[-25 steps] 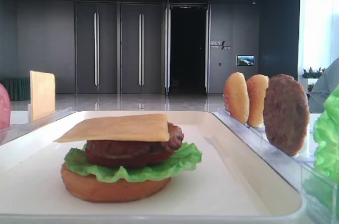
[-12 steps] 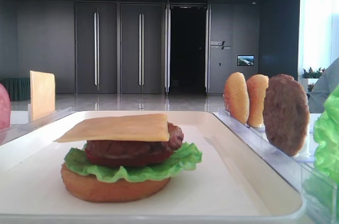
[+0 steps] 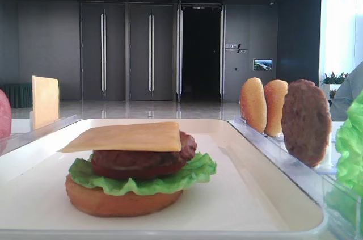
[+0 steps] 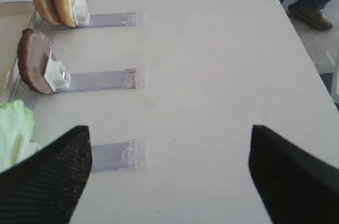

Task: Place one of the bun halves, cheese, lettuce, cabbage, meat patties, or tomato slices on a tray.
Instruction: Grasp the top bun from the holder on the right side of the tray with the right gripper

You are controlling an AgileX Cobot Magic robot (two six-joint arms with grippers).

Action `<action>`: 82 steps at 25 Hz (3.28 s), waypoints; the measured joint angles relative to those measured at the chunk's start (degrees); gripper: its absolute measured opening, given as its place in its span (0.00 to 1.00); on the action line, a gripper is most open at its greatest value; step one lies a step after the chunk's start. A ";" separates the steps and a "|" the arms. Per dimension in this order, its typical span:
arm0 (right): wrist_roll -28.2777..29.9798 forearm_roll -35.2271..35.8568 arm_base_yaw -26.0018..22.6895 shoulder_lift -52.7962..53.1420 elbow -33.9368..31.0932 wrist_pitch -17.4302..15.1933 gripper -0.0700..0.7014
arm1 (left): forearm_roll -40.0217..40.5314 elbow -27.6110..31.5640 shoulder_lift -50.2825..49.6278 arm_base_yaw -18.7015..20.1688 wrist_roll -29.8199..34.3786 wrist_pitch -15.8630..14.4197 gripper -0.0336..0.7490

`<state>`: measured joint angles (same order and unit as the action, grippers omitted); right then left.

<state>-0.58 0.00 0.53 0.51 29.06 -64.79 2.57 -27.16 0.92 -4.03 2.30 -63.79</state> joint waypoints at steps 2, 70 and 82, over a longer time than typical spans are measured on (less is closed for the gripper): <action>0.00 0.00 0.00 0.00 0.00 0.00 0.84 | 0.00 0.00 0.00 0.00 0.00 0.00 0.03; -13.57 1.07 23.38 -107.30 76.67 -5.07 0.84 | -0.02 0.00 0.00 0.00 0.00 0.04 0.03; -17.32 0.98 25.84 -113.67 79.88 -5.21 0.84 | -0.02 0.00 0.00 0.00 0.00 0.04 0.03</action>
<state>-17.90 0.98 26.37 -113.17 108.94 -70.01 2.54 -27.16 0.92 -4.03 2.30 -63.75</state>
